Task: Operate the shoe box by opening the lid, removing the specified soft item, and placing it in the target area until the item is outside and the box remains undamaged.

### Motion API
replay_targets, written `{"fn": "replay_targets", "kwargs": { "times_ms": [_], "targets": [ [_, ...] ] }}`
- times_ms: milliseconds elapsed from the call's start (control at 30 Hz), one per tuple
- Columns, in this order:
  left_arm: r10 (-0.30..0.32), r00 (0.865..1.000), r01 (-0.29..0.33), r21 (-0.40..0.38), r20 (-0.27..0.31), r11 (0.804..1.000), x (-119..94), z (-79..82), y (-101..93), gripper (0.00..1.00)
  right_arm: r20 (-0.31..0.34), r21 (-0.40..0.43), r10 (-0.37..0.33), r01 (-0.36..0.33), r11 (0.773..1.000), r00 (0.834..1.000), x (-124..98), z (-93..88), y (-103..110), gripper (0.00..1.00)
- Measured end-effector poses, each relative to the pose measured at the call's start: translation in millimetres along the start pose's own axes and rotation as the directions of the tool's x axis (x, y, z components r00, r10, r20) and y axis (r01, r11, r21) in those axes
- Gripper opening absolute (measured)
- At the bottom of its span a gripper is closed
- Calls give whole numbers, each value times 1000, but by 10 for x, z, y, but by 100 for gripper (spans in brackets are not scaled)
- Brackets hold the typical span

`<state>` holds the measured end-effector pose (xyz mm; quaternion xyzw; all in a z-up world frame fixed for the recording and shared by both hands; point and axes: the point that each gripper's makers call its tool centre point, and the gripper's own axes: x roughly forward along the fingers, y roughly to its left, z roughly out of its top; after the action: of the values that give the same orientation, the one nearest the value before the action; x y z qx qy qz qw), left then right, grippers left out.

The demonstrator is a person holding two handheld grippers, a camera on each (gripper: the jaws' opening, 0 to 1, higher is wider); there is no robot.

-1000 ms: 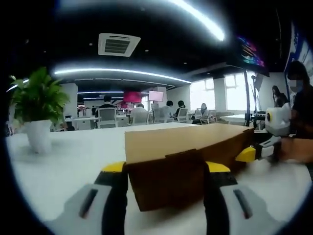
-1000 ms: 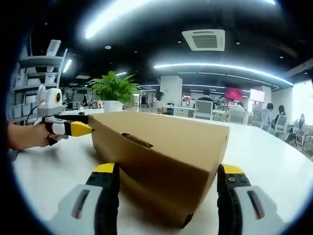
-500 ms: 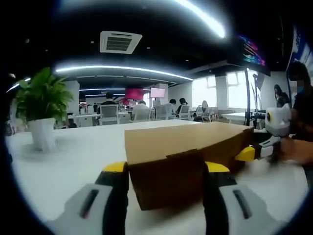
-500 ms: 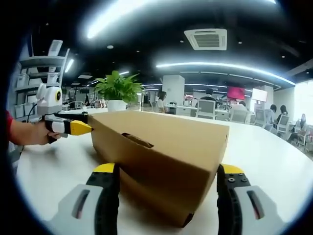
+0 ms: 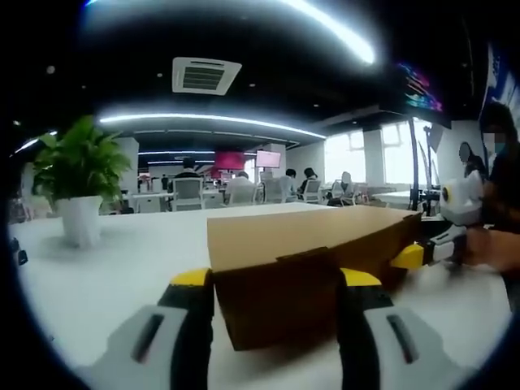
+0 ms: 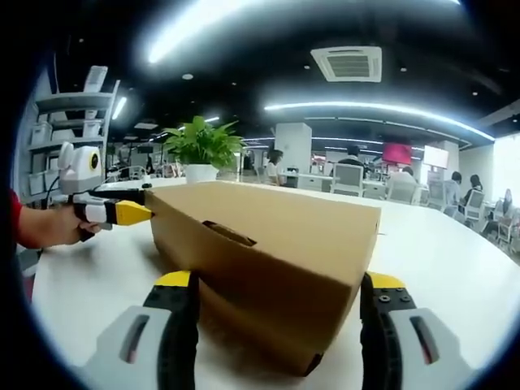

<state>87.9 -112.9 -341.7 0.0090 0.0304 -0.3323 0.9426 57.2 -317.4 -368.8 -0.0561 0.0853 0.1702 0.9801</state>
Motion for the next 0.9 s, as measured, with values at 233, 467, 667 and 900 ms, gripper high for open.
{"fn": "replay_targets", "kwargs": {
  "times_ms": [233,467,667,900],
  "targets": [
    [4,1000,-4,-2,-7,1000,-126,-20,-36,60,-7,-1,6,-6,1000,1000,-66,-8,94,83],
    [18,1000,-18,-2,-2,1000,-246,-11,-65,60,-10,-4,19,-19,1000,1000,-117,5,160,83],
    [23,1000,-23,9,1,1000,-315,-30,-56,59,-3,-4,29,-29,1000,1000,-135,-9,190,83],
    [35,999,-35,10,8,999,-376,-67,-43,59,-1,-5,35,-35,999,999,-186,-13,240,82]
  ]
}}
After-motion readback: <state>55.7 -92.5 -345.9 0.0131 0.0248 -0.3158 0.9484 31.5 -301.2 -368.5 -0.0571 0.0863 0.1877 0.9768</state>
